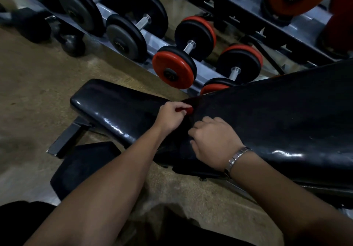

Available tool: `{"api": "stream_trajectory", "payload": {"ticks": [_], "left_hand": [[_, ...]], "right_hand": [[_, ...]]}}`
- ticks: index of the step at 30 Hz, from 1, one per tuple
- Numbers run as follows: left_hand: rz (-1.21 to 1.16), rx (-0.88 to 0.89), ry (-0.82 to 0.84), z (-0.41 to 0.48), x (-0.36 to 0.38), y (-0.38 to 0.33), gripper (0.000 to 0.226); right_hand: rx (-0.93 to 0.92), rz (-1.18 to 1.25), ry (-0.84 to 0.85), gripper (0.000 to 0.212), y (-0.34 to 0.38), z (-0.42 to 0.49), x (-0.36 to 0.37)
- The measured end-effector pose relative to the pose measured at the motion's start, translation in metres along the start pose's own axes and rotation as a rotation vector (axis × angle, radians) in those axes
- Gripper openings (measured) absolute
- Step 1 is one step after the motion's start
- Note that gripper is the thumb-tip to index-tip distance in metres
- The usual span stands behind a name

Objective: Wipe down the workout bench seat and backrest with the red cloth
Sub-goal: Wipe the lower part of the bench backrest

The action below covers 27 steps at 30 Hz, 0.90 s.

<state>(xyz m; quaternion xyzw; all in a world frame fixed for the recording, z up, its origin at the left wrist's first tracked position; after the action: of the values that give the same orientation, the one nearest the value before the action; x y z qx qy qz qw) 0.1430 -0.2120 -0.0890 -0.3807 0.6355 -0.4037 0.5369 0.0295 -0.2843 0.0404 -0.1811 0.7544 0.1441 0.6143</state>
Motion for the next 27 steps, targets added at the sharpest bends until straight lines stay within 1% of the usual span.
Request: {"api": "stream_trajectory", "payload": {"ticks": [1, 3, 5, 7, 9, 11, 13, 14, 17, 21, 23, 27], "left_hand": [[-0.024, 0.021, -0.01, -0.007, 0.002, -0.004, 0.029], [-0.072, 0.128, -0.001, -0.03, 0.0, -0.006, 0.03], [-0.066, 0.206, 0.009, -0.05, -0.008, 0.001, 0.029], [0.013, 0.204, 0.009, -0.05, -0.014, 0.009, 0.03], [0.066, 0.173, -0.028, -0.042, -0.016, 0.011, 0.028], [0.064, 0.179, -0.095, -0.043, -0.014, 0.001, 0.026], [0.04, 0.239, -0.168, -0.061, -0.01, -0.007, 0.027], [0.02, 0.257, -0.178, -0.073, -0.009, -0.007, 0.027], [0.027, 0.236, -0.168, -0.092, -0.016, 0.007, 0.027], [0.098, 0.117, -0.147, -0.074, -0.02, 0.013, 0.026], [0.056, 0.096, -0.155, -0.081, -0.014, 0.003, 0.026], [-0.062, 0.13, -0.136, -0.122, -0.014, 0.003, 0.027]], "right_hand": [[-0.002, -0.004, 0.001, 0.026, 0.0, 0.0, 0.0], [0.001, -0.012, 0.004, 0.027, 0.0, -0.001, 0.0], [0.005, -0.013, 0.01, 0.027, 0.0, -0.002, -0.001], [0.011, -0.014, 0.021, 0.025, -0.001, -0.003, -0.001], [0.012, -0.028, 0.035, 0.024, 0.0, -0.002, -0.001], [0.019, -0.039, 0.049, 0.026, 0.0, -0.001, -0.001], [0.035, -0.042, 0.056, 0.031, -0.001, -0.001, -0.002], [0.04, -0.049, 0.057, 0.032, -0.001, -0.002, -0.002], [0.036, -0.05, 0.055, 0.028, -0.001, -0.004, -0.003], [0.049, -0.056, 0.067, 0.028, -0.001, -0.005, -0.003], [0.065, -0.066, 0.088, 0.031, -0.001, -0.004, -0.002], [0.084, -0.078, 0.112, 0.029, -0.001, -0.002, -0.002]]}}
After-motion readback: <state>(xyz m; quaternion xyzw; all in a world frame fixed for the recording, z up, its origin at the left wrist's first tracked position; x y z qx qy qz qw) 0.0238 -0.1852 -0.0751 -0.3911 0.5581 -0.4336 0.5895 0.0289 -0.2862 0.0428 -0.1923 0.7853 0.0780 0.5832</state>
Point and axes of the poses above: each hand's wrist, its own z-axis towards the middle knuckle, its own x-axis out of the palm, y = z × x, the point moved 6 cm from there along z, towards the middle knuckle, and after that the axes turned 14 degrees about z, right-handed, at the moved point
